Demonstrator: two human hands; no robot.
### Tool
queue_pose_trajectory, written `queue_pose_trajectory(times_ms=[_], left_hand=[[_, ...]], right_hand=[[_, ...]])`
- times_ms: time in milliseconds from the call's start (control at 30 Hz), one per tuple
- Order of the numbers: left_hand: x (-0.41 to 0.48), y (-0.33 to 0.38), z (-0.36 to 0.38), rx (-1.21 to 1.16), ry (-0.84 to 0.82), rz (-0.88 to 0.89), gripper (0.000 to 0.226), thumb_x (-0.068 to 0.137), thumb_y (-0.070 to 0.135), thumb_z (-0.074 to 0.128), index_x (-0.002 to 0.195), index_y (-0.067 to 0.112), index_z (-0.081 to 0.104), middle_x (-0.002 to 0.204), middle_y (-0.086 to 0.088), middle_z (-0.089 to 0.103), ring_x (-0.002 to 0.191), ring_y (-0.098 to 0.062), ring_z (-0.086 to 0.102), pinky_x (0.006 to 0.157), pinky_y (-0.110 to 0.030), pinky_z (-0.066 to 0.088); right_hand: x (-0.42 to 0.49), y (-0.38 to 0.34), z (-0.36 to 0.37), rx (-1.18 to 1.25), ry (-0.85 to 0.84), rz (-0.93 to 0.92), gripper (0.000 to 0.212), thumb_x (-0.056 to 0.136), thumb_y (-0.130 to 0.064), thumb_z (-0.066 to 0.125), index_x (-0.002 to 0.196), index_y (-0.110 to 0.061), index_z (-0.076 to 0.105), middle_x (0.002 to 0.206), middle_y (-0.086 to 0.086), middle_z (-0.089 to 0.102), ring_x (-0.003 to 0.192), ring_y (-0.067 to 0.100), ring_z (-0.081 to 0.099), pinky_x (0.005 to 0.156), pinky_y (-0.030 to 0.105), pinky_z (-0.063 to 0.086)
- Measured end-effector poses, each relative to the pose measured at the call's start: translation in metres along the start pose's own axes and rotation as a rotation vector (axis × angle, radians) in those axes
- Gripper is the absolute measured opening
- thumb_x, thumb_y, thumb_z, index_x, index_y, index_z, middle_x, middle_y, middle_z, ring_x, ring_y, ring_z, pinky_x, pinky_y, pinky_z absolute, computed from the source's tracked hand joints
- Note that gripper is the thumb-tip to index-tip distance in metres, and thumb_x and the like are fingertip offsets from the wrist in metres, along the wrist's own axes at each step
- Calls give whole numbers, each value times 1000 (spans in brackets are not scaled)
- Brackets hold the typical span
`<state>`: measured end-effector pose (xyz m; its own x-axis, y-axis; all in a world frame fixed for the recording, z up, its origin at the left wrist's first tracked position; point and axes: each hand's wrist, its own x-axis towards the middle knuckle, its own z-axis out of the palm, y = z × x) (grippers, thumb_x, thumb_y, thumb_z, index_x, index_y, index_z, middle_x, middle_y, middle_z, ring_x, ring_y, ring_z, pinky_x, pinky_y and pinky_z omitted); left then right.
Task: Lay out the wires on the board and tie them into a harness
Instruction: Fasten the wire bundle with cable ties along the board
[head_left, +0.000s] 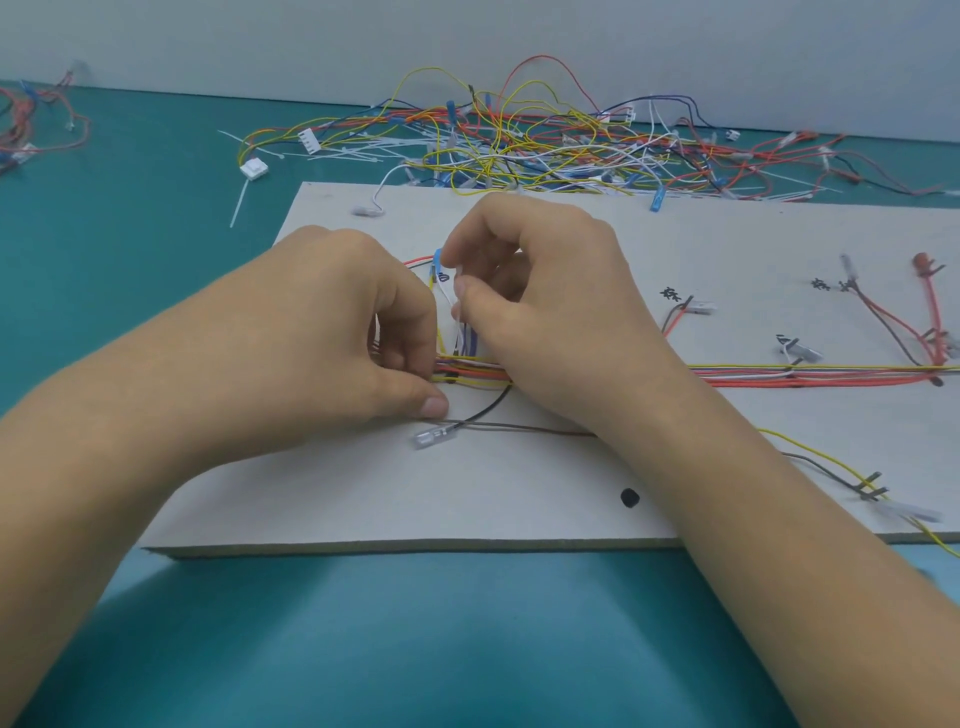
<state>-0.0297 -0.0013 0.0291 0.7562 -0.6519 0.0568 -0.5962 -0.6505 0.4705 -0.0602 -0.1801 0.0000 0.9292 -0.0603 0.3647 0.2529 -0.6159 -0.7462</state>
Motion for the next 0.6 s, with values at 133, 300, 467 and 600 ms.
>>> queue_pose_trajectory(times_ms=[133, 300, 467, 600], left_hand=[[-1, 4, 0, 25, -22, -43, 14, 62, 48, 83, 63, 36, 76, 59, 13, 65, 59, 1, 58, 49, -17, 34], [-4, 11, 2, 131, 14, -111, 13, 67, 40, 82, 57, 37, 75, 56, 33, 58, 62, 17, 53, 45, -15, 29], [-5, 16, 15, 199, 102, -162, 19, 65, 28, 80, 50, 31, 69, 46, 8, 56, 53, -3, 49, 54, -27, 46], [-5, 19, 19, 234, 106, -163, 12, 65, 28, 68, 54, 28, 63, 58, 7, 57, 63, -5, 50, 63, -33, 53]], right_hand=[[0, 1, 0, 4, 0, -2, 20, 84, 4, 60, 92, -12, 69, 75, -1, 67, 69, 21, 69, 67, 37, 55], [0, 0, 0, 11, -2, 5, 21, 84, 4, 60, 91, -13, 69, 74, 0, 67, 69, 19, 69, 66, 35, 54], [0, 1, 2, -13, 6, -9, 20, 84, 4, 61, 91, -13, 69, 75, 0, 68, 70, 15, 68, 68, 31, 54], [1, 1, 1, -13, -2, -12, 20, 84, 4, 61, 91, -12, 69, 75, 1, 68, 70, 14, 67, 67, 29, 53]])
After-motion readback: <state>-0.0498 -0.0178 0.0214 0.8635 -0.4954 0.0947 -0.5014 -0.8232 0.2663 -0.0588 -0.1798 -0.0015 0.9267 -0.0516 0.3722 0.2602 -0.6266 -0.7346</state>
